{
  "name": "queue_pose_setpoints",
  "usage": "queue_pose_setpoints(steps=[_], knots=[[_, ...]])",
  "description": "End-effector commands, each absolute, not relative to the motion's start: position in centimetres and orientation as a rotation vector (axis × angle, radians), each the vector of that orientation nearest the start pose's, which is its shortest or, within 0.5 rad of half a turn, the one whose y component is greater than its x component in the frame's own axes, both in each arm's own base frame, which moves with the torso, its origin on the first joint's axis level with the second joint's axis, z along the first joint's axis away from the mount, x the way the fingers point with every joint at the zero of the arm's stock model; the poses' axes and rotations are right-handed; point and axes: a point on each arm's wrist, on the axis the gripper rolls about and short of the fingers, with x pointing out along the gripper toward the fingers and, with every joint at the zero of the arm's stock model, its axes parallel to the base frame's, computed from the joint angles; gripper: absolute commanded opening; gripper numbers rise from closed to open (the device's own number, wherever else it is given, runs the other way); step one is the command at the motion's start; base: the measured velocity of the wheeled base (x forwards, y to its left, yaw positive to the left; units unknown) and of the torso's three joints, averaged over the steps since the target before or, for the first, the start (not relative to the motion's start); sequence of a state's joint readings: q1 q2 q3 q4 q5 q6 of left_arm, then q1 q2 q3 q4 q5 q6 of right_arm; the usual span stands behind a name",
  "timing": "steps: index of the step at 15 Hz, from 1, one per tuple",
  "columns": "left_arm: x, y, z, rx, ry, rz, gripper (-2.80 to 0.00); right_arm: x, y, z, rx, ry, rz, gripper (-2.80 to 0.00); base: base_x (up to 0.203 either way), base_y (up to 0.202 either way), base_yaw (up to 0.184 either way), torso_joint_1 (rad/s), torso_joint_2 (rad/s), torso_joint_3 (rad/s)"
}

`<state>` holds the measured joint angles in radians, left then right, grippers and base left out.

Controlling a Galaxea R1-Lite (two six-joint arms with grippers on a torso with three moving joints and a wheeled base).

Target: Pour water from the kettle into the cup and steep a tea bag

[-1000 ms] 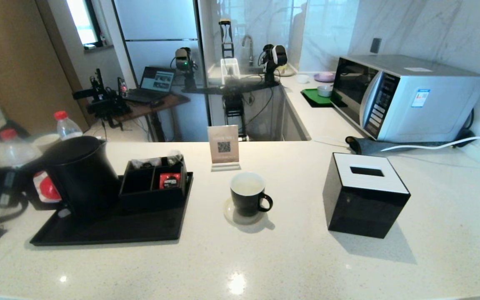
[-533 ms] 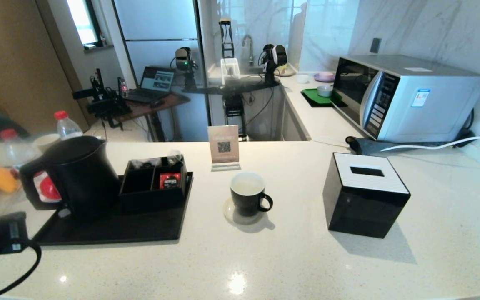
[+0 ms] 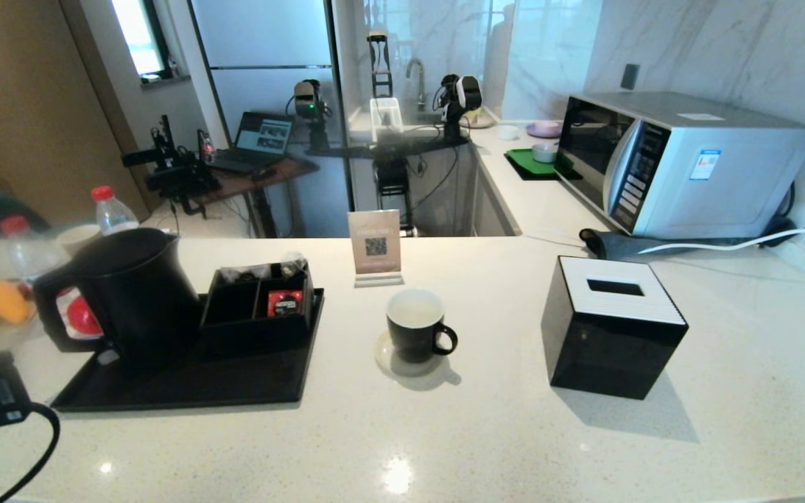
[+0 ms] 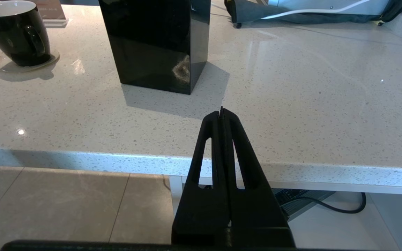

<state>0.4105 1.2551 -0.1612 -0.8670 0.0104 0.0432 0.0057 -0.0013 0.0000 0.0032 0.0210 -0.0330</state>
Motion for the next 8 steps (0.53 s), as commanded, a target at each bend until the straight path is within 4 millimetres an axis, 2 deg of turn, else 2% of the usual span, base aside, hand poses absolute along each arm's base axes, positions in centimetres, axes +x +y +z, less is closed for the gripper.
queue_pose_setpoints(steps=[1,4,8], knots=[[14.6,7.0,12.7,-0.018,0.265,0.454,-2.80,-2.3,0.0,7.5,-0.034,0.003,0.028,-2.80,0.000,0.000,0.000,0.000,0.00,0.000],[15.6,8.5,11.7,-0.024,0.252,0.521,-2.80,-2.3,0.0,7.5,-0.034,0.003,0.028,-2.80,0.000,0.000,0.000,0.000,0.00,0.000],[17.0,10.1,9.3,-0.027,0.263,0.590,-2.80,-2.3,0.0,7.5,-0.034,0.003,0.028,-2.80,0.000,0.000,0.000,0.000,0.00,0.000]])
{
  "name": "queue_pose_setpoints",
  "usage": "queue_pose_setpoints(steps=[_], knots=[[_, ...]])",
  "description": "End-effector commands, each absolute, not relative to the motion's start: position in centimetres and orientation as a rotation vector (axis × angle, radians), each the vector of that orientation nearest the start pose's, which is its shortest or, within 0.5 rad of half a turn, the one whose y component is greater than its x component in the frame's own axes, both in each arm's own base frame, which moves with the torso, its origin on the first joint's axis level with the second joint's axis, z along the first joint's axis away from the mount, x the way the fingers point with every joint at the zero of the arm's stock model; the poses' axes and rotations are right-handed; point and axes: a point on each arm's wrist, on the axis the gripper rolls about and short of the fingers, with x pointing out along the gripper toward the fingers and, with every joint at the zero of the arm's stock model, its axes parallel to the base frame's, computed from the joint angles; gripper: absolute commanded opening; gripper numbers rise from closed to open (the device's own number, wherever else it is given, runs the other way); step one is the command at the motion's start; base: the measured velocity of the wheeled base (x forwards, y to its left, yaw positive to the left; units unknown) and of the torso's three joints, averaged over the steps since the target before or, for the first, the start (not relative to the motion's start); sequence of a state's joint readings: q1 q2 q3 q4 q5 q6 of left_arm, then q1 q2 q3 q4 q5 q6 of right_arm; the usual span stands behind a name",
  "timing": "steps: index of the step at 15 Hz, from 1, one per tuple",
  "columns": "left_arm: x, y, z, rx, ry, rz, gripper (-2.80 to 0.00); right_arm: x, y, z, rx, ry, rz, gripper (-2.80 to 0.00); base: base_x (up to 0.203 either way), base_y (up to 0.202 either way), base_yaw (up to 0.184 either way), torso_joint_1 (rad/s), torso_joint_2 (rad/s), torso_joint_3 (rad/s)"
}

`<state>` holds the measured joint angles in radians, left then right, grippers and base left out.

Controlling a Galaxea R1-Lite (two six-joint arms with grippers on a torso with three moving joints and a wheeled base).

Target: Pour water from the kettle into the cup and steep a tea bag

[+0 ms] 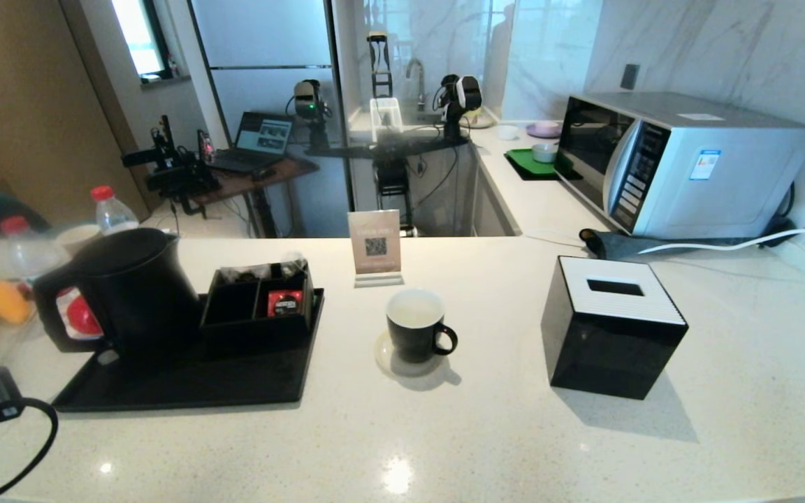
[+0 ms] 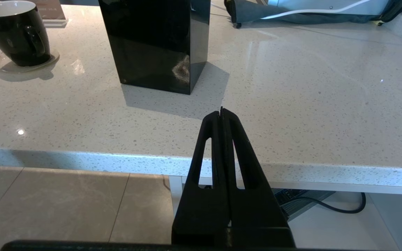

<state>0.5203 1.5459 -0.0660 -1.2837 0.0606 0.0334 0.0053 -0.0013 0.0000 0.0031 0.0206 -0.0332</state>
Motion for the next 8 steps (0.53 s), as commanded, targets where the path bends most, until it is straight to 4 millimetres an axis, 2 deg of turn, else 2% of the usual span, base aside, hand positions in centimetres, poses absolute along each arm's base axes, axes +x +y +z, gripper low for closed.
queue_pose_setpoints(steps=[1,2,8], knots=[[17.6,10.6,8.6,-0.025,0.262,0.602,-2.33,-2.3,0.0,7.5,-0.034,0.002,0.028,-2.80,0.000,0.000,0.000,0.000,0.00,0.000],[18.2,11.0,7.9,-0.022,0.262,0.615,0.00,-2.3,0.0,7.5,-0.034,0.003,0.028,-2.80,0.000,0.000,0.000,0.000,0.00,0.000],[20.5,11.9,7.7,-0.010,0.210,0.612,0.00,-2.3,0.0,7.5,-0.034,0.003,0.028,-2.80,0.000,0.000,0.000,0.000,0.00,0.000]])
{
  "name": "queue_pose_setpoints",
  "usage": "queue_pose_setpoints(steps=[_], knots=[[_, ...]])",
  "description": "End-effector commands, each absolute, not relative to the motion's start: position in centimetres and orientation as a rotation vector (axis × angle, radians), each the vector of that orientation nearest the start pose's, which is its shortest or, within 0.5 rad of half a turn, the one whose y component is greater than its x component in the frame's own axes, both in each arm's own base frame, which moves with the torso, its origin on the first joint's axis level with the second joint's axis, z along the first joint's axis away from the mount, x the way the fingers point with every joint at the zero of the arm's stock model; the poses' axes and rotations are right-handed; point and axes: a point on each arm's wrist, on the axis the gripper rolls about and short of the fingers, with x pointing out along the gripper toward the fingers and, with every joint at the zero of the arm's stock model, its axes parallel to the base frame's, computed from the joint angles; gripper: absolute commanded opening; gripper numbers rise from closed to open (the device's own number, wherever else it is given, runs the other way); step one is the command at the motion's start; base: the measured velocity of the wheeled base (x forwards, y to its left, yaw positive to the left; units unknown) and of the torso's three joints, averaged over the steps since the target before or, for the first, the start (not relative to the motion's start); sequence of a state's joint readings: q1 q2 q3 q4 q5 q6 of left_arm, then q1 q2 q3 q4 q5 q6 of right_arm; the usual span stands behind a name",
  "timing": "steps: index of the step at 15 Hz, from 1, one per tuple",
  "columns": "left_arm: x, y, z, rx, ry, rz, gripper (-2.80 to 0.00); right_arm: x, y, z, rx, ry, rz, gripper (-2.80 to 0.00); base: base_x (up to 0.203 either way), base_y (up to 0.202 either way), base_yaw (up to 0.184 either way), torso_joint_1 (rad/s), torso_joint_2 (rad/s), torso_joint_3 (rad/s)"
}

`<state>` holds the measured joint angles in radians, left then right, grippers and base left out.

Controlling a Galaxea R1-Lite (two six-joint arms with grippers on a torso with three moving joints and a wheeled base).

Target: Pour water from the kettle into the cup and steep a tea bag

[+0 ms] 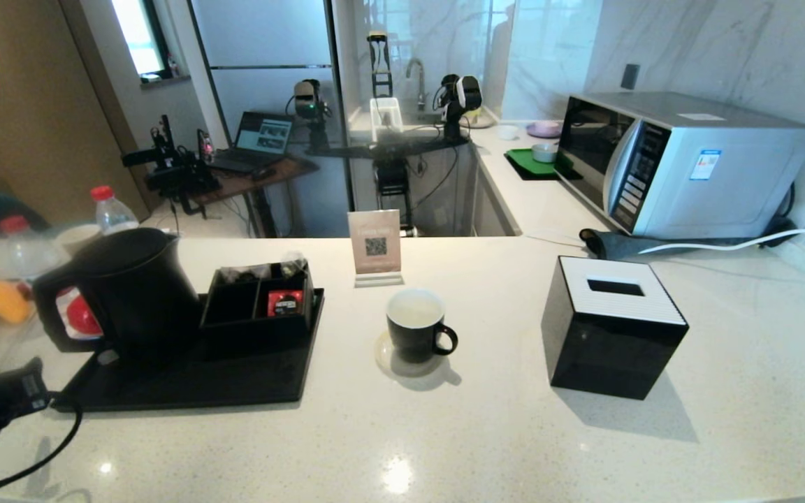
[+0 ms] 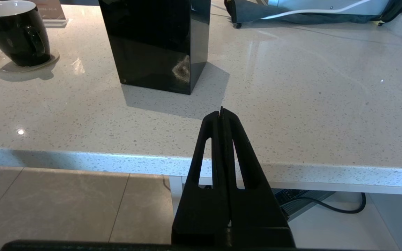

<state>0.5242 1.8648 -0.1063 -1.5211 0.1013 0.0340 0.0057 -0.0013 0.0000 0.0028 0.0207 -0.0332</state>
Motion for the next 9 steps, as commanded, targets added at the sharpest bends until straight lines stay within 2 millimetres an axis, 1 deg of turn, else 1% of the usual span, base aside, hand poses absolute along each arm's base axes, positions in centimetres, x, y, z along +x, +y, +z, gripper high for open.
queue_pose_setpoints(steps=[1,5,7,9], knots=[[20.9,12.0,8.0,-0.007,0.192,0.608,0.00,-2.3,0.0,7.5,-0.034,0.003,0.028,-2.80,0.000,0.000,0.000,0.000,0.00,0.000],[21.6,12.0,8.1,-0.002,0.173,0.592,0.00,-2.3,0.0,7.5,-0.034,0.003,0.028,-2.80,0.000,0.000,0.000,0.000,0.00,0.000],[22.5,12.2,8.6,0.008,0.141,0.587,0.00,-2.3,0.0,7.5,-0.034,0.003,0.028,-2.80,0.000,0.000,0.000,0.000,0.00,0.000],[23.0,12.5,8.5,0.012,0.136,0.588,0.00,-2.3,0.0,7.5,-0.034,0.002,0.028,-2.80,0.000,0.000,0.000,0.000,0.00,0.000]])
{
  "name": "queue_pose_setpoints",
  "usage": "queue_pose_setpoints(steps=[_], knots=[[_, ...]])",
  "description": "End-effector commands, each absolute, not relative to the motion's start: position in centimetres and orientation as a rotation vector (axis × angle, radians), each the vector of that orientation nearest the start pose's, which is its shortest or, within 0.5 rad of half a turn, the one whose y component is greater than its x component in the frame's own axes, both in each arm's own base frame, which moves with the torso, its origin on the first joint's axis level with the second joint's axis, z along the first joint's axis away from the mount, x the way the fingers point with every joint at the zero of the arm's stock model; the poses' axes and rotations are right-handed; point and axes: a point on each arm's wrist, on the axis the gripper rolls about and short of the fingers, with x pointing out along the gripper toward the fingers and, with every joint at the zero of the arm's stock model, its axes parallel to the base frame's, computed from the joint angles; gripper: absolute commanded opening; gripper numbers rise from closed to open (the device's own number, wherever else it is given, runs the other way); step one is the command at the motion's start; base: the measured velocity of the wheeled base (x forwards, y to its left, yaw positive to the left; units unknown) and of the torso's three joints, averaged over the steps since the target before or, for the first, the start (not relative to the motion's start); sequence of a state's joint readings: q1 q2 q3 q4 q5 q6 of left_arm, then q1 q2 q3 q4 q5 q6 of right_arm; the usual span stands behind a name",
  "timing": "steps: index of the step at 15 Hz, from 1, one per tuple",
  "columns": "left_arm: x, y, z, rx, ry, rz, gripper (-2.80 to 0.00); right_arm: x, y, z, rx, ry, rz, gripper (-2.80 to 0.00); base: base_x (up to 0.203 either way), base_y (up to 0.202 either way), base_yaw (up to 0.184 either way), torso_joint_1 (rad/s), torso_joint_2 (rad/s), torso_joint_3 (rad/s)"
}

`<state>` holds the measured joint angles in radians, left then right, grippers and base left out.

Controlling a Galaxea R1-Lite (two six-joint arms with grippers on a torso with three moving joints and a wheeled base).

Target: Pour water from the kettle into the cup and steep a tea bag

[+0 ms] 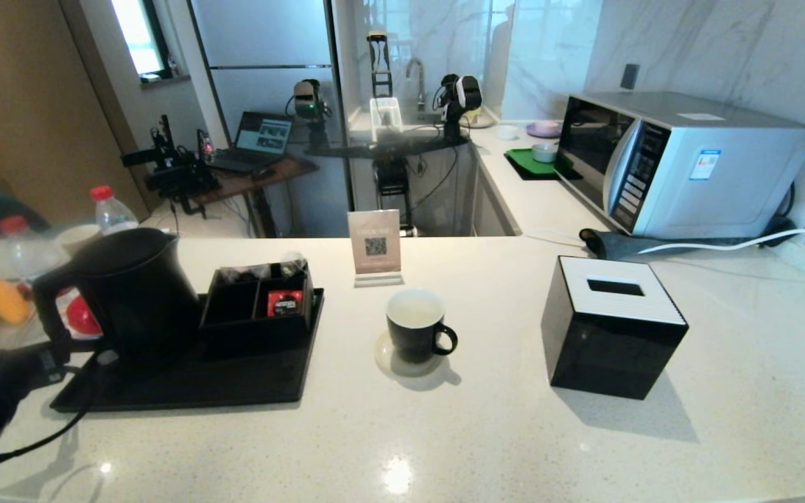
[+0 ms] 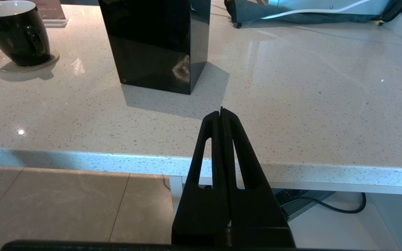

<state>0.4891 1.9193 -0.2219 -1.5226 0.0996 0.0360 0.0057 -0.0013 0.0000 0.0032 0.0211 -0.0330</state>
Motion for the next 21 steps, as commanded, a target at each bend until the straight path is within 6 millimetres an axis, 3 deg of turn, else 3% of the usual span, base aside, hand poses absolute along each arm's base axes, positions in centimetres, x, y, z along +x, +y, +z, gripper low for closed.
queue_pose_setpoints(steps=[1,21], knots=[[23.2,12.6,8.4,0.012,0.137,0.589,0.00,-2.3,0.0,7.5,-0.034,0.002,0.028,-2.80,0.000,0.000,0.000,0.000,0.00,0.000],[26.8,15.2,7.7,0.069,0.095,0.609,0.00,-2.3,0.0,7.5,-0.034,0.003,0.028,-2.80,0.000,0.000,0.000,0.000,0.00,0.000]])
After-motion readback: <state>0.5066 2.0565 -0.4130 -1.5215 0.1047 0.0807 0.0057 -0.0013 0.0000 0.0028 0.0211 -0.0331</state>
